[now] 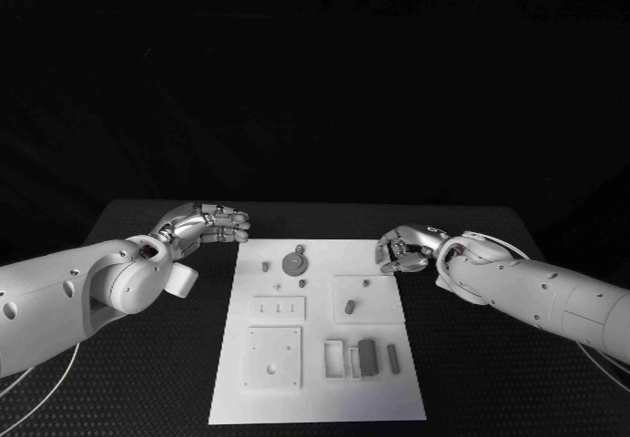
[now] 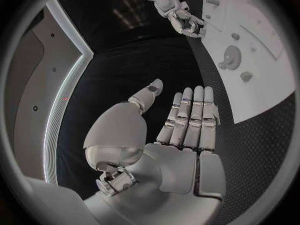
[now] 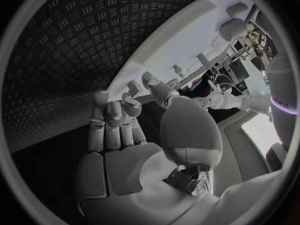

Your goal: Assemble the parts on the task board

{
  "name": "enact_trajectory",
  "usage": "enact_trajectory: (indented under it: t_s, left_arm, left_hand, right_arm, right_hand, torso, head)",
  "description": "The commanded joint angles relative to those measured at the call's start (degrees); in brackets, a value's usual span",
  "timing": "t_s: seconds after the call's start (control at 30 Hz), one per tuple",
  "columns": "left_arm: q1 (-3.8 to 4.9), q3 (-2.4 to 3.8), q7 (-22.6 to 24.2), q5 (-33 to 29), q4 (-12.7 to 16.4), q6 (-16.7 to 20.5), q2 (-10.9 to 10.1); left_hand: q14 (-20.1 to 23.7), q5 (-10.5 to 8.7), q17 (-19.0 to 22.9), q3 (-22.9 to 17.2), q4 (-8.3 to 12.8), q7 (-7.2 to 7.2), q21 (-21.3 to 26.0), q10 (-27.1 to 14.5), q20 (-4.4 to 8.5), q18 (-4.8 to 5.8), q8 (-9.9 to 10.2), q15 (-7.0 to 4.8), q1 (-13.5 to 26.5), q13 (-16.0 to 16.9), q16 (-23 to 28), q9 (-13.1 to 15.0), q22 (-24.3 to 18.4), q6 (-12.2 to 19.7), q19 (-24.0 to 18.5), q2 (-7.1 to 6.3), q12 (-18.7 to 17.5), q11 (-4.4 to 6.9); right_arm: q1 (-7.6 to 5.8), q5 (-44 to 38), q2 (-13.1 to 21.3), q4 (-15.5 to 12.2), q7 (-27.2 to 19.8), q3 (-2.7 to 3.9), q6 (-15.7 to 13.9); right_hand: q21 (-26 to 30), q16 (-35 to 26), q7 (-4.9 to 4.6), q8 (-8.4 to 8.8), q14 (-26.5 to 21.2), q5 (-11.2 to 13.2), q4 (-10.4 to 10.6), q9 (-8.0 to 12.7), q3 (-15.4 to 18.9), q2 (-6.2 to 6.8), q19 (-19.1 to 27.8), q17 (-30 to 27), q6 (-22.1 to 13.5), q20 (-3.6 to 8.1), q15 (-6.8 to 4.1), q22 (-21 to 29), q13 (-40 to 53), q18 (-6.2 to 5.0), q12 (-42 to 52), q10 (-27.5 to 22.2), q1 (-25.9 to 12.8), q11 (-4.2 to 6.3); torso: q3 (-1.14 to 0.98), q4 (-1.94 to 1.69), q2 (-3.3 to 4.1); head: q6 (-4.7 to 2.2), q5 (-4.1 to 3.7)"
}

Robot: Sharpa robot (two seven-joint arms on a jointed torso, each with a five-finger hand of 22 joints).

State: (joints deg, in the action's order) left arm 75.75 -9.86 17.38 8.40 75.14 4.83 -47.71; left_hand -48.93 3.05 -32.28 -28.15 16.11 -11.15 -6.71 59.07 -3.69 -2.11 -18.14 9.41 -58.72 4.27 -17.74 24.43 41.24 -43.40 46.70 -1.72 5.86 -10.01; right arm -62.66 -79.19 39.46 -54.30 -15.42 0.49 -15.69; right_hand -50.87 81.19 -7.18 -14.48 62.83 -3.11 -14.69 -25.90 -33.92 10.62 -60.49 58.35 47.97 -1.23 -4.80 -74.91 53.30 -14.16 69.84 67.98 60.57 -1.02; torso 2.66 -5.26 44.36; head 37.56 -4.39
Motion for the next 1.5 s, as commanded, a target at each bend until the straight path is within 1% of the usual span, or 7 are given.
enact_trajectory:
  t_s: [0.03, 0.53, 0.67, 0.8, 1.1, 1.27, 1.5]
  left_arm:
    - [0.02, 0.06, 0.32, -0.3, 0.2, -0.8, -0.04]
    - [0.03, 0.06, 0.15, -0.3, 0.45, -0.89, -0.38]
    - [0.04, 0.06, -0.03, -0.3, 0.37, -1.0, -0.37]
    - [0.04, 0.06, -0.18, -0.3, 0.5, -1.1, -0.43]
    - [0.04, 0.06, -0.51, -0.3, 0.92, -1.25, -0.57]
    - [0.04, 0.07, -0.54, -0.3, 0.95, -1.29, -0.61]
    - [0.04, 0.07, -0.53, -0.3, 0.98, -1.37, -0.68]
  left_hand:
    - [0.24, 0.14, -0.07, -0.03, 0.16, -1.28, 0.31, -0.11, -0.19, -0.26, 0.1, 0.24, 0.33, -0.07, 0.37, -0.09, 0.07, 0.27, -0.22, 0.37, -0.24, -0.33]
    - [0.21, 0.14, -0.09, -0.02, 0.16, -1.29, 0.32, -0.1, -0.19, -0.26, 0.09, 0.24, 0.35, -0.07, 0.38, -0.09, 0.08, 0.26, -0.2, 0.37, -0.25, -0.33]
    - [0.21, 0.13, -0.09, -0.01, 0.16, -1.29, 0.32, -0.1, -0.19, -0.26, 0.09, 0.23, 0.36, -0.07, 0.39, -0.09, 0.09, 0.26, -0.2, 0.36, -0.25, -0.33]
    - [0.21, 0.12, -0.09, 0.01, 0.16, -1.29, 0.33, -0.1, -0.19, -0.26, 0.09, 0.24, 0.38, -0.07, 0.4, -0.09, 0.09, 0.26, -0.2, 0.32, -0.26, -0.33]
    - [0.21, 0.09, -0.1, 0.07, 0.16, -1.29, 0.34, -0.12, -0.2, -0.25, 0.1, 0.24, 0.44, -0.07, 0.42, -0.1, 0.1, 0.28, -0.21, 0.23, -0.29, -0.34]
    - [0.21, 0.08, -0.11, 0.08, 0.16, -1.3, 0.35, -0.14, -0.2, -0.25, 0.1, 0.24, 0.45, -0.07, 0.43, -0.1, 0.1, 0.29, -0.21, 0.21, -0.3, -0.35]
    - [0.21, 0.07, -0.11, 0.09, 0.16, -1.3, 0.36, -0.14, -0.2, -0.26, 0.1, 0.24, 0.46, -0.07, 0.44, -0.1, 0.11, 0.29, -0.22, 0.2, -0.31, -0.35]
  right_arm:
    - [0.08, -0.21, -0.2, 0.23, -0.5, 0.0, 0.19]
    - [0.21, -0.16, -1.14, 0.87, 0.12, 0.0, -0.36]
    - [0.21, -0.19, -1.32, 0.9, 0.29, 0.0, -0.94]
    - [0.21, -0.19, -1.33, 0.91, 0.49, 0.0, -1.1]
    - [0.31, -0.19, -1.77, 1.3, 0.48, 0.0, -1.52]
    - [0.36, -0.19, -1.82, 1.44, 0.6, 0.0, -1.9]
    - [0.36, -0.23, -1.75, 1.54, 0.73, 0.0, -1.93]
  right_hand:
    - [0.23, 0.29, -0.49, -0.4, -0.22, 0.09, 0.39, -0.09, 0.01, -0.66, 0.43, 0.03, -0.06, -0.16, 0.12, -0.97, 0.08, -0.84, 0.4, -0.17, 0.07, -0.22]
    - [-0.12, 0.75, -0.67, -1.28, 0.07, 0.09, 0.38, -0.35, 0.58, -2.57, 0.21, -0.01, 1.4, 0.03, 0.28, -1.05, 0.15, -0.84, 0.85, 0.15, -0.23, -0.4]
    - [-0.19, 0.85, -0.73, -1.71, 0.13, 0.09, 0.13, -0.48, 0.72, -2.87, 0.19, -0.05, 2.24, 0.09, 0.34, -1.05, 0.14, -0.84, 0.92, 0.22, -0.2, -0.47]
    - [-0.25, 0.91, -0.86, -1.98, 0.19, 0.09, -0.07, -0.56, 0.83, -2.97, 0.14, -0.09, 2.85, 0.13, 0.44, -1.03, 0.12, -0.84, 1.0, 0.29, -0.19, -0.6]
    - [-0.31, 0.97, -0.88, -2.18, 0.27, 0.09, -0.18, -0.61, 0.85, -3.17, 0.06, -0.13, 3.31, 0.17, 0.5, -1.02, 0.11, -0.84, 1.07, 0.4, -0.18, -0.64]
    - [-0.35, 1.02, -0.86, -2.27, 0.34, 0.09, -0.22, -0.63, 0.83, -3.51, -0.01, -0.15, 3.54, 0.19, 0.5, -1.01, 0.09, -0.84, 1.12, 0.48, -0.16, -0.62]
    - [-0.43, 1.1, -0.8, -2.28, 0.48, 0.09, -0.64, -0.6, 0.71, -4.23, -0.11, -0.21, 3.74, 0.28, 0.45, -1.0, 0.05, -0.84, 1.2, 0.62, 0.18, -0.56]
  torso:
    - [-0.05, -0.03, 0.02]
    - [-0.09, 0.04, 0.01]
    - [-0.15, 0.02, 0.01]
    - [-0.07, -0.01, -0.03]
    - [-0.13, 0.0, -0.02]
    - [-0.07, -0.01, -0.05]
    - [-0.08, 0.0, -0.09]
  head:
    - [0.1, -0.03]
    - [0.29, 0.19]
    - [0.37, 0.07]
    - [0.49, 0.07]
    - [0.64, 0.18]
    - [0.83, 0.17]
    - [0.99, 0.1]
